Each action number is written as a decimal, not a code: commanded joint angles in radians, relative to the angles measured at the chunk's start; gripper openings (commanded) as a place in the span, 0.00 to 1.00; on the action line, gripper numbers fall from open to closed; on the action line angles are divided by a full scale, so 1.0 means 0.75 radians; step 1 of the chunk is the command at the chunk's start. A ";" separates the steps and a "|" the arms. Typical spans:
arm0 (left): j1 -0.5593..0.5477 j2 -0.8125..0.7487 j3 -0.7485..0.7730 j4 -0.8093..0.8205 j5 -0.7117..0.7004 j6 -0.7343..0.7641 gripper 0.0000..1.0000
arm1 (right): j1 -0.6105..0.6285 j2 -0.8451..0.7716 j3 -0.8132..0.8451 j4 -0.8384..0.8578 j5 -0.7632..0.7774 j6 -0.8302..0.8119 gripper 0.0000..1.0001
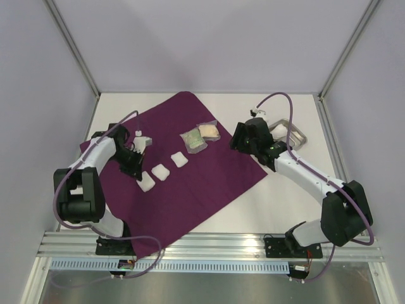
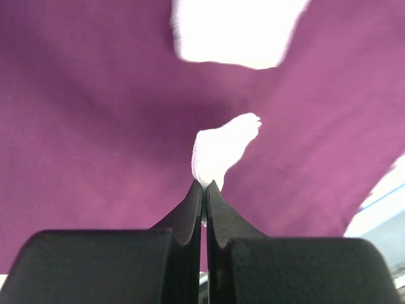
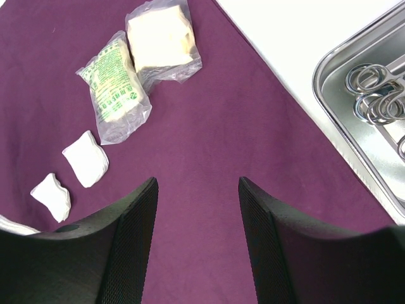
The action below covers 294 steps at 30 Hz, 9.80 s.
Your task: Prepare the surgical pack
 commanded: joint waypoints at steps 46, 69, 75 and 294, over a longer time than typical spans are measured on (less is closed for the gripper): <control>-0.143 0.329 0.408 0.061 0.023 -0.136 0.50 | 0.017 0.022 0.047 -0.022 0.041 -0.034 0.57; -0.180 0.560 0.389 0.092 -0.006 -0.197 0.43 | 0.017 0.034 0.032 -0.039 0.059 -0.046 0.57; -0.202 0.573 0.381 0.088 0.009 -0.187 0.39 | 0.017 0.032 0.032 -0.041 0.065 -0.050 0.57; -0.198 -0.491 0.332 -0.330 -0.321 -0.203 1.00 | -0.973 0.319 0.043 0.248 0.032 0.580 0.53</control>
